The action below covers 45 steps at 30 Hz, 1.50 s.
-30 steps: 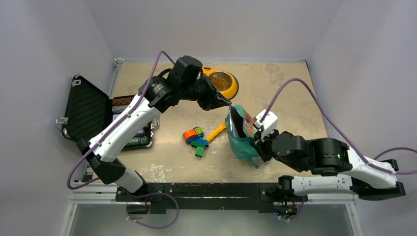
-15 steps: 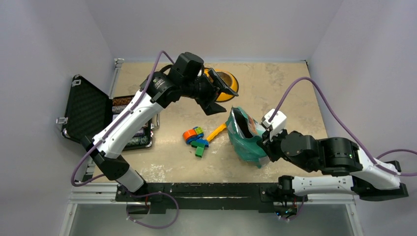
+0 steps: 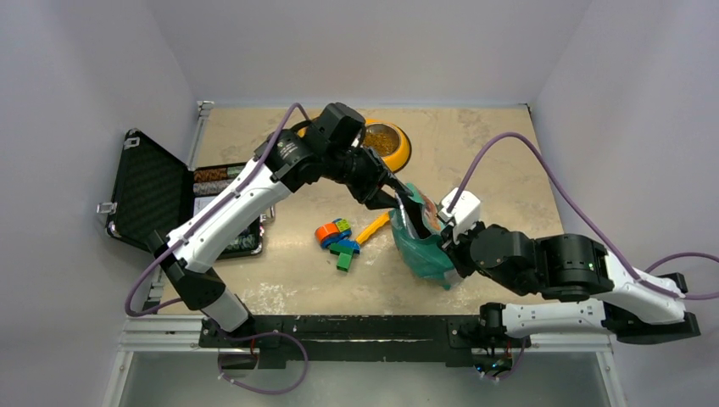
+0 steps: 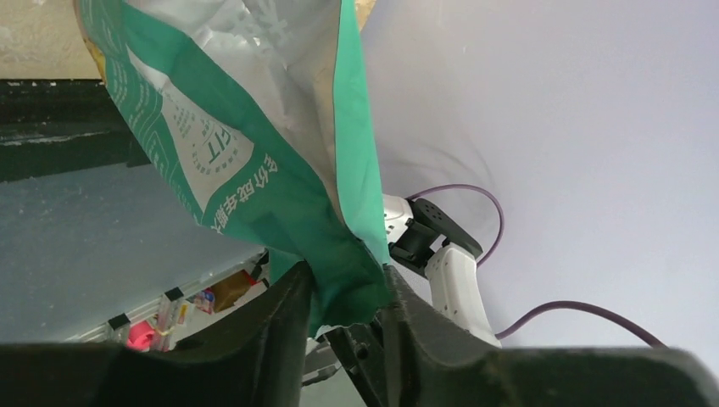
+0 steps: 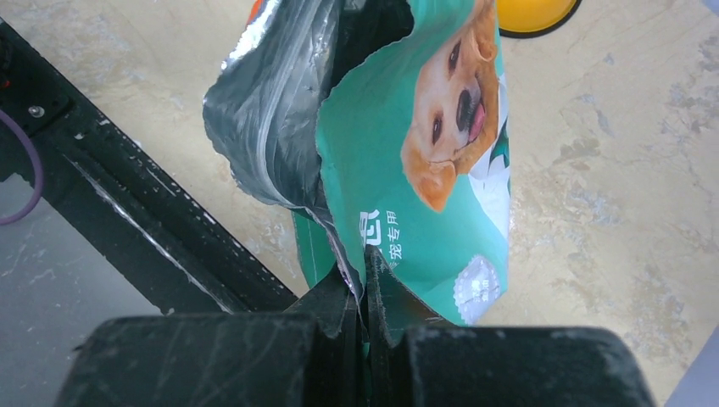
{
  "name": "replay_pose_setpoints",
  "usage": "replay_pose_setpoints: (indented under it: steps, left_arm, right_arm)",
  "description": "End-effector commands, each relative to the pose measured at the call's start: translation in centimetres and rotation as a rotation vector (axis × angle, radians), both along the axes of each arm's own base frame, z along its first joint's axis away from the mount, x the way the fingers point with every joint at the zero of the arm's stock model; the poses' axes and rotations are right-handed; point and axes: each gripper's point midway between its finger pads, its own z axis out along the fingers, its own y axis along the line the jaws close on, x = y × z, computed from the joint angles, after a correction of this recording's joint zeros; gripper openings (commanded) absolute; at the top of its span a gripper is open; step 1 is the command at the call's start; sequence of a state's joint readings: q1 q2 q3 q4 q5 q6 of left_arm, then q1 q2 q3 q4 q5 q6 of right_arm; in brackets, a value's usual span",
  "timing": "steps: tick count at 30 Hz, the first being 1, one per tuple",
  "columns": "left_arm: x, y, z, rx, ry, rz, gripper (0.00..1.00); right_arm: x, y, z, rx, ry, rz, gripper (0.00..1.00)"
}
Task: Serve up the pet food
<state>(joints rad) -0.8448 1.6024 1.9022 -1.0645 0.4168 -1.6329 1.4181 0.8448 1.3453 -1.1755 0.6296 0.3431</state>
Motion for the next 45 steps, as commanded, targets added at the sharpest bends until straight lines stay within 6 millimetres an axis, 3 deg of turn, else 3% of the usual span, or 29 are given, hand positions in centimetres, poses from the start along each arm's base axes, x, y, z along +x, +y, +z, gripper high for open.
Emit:
replay_pose_setpoints:
  steps: [1,4,8,11,12,19,21,25,27,28,32,37,42,44,45]
  left_arm:
    - [1.4,-0.6,0.7,-0.041,-0.043,0.013,0.28]
    - [3.7,-0.1,0.8,-0.05,-0.098,0.061,0.0]
    - [7.1,0.4,4.1,-0.132,-0.218,0.18,0.0]
    - [7.7,-0.1,6.0,-0.194,-0.212,0.214,0.0]
    - [7.6,-0.2,6.3,-0.205,-0.197,0.215,0.0]
    - [6.7,-0.3,8.0,-0.278,-0.108,0.26,0.0]
    - [6.6,-0.2,8.7,-0.297,-0.118,0.266,0.0]
    - [6.1,0.0,8.7,-0.295,-0.112,0.256,0.0]
    - [5.7,0.2,8.4,-0.293,-0.107,0.252,0.0]
    - [5.6,0.4,8.3,-0.292,-0.108,0.255,0.0]
    - [5.6,1.3,7.8,-0.281,-0.129,0.288,0.0]
    - [6.0,1.9,7.3,-0.266,-0.155,0.311,0.0]
    - [6.7,2.2,7.6,-0.263,-0.198,0.331,0.0]
    - [6.9,2.0,7.8,-0.266,-0.198,0.331,0.0]
    - [6.7,1.8,8.0,-0.275,-0.188,0.326,0.0]
  right_arm:
    - [0.7,0.1,2.1,0.052,-0.044,-0.027,0.0]
    - [0.5,-0.8,1.8,0.054,-0.033,-0.031,0.0]
    - [-0.6,-1.5,1.2,0.062,-0.001,0.03,0.0]
    - [-1.0,-0.7,1.6,0.072,0.007,0.067,0.0]
    - [-0.9,-0.2,1.9,0.08,0.002,0.069,0.04]
    - [2.1,4.6,4.8,0.096,-0.129,-0.003,0.68]
    - [3.5,5.5,5.4,0.078,-0.174,-0.075,0.75]
    - [5.9,6.0,6.5,-0.018,-0.226,-0.223,0.76]
    - [6.8,5.8,6.7,-0.069,-0.253,-0.265,0.69]
    - [7.2,5.5,6.8,-0.093,-0.265,-0.286,0.59]
    - [7.7,3.8,6.3,-0.162,-0.278,-0.334,0.01]
    - [5.7,1.4,4.0,-0.164,-0.146,-0.326,0.0]
    - [2.7,2.8,2.2,-0.027,-0.027,-0.085,0.0]
    - [2.7,2.8,1.8,-0.014,-0.008,-0.107,0.21]
    - [2.9,3.0,1.7,-0.019,-0.009,-0.113,0.26]
